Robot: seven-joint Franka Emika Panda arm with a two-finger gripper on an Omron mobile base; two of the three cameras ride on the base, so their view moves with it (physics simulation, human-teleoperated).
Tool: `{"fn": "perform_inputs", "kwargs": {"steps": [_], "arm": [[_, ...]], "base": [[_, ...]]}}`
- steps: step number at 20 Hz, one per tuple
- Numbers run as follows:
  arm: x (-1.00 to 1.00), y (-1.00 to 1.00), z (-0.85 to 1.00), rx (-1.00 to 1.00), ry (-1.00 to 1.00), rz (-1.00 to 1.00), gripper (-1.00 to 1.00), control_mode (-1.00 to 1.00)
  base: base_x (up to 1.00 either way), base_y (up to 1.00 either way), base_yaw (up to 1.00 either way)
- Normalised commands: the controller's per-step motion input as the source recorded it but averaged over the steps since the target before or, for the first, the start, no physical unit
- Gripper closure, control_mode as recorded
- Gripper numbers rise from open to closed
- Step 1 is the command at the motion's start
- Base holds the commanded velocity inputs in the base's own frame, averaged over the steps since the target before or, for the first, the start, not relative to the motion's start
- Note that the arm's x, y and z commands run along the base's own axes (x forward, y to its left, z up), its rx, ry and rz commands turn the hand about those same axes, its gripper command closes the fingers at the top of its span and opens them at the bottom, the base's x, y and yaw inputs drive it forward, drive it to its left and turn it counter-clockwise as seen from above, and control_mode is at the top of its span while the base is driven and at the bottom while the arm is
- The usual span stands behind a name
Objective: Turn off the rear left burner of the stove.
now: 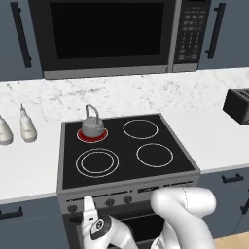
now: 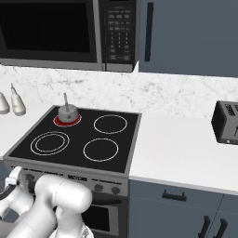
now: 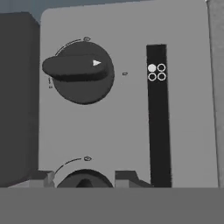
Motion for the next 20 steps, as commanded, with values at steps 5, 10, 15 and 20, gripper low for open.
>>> {"fn": "perform_inputs", "kwargs": {"steps": [5, 10, 15, 20], "arm": [[-0.01, -0.38, 0.72, 0.87, 0.01, -0.17, 1.00, -1.00], [0.00, -0.37, 0.72, 0.97, 0.00, -0.19, 1.00, -1.00], [0.00, -0.37, 0.66, 1.00, 0.00, -0.20, 1.00, -1.00], [0.00, -0.32, 0.68, 0.99, 0.00, -0.21, 1.00, -1.00]], "base": [[0.00, 0.00, 0.00], [0.00, 0.00, 0.00], [0.00, 0.00, 0.00], [0.00, 0.00, 0.00]]}}
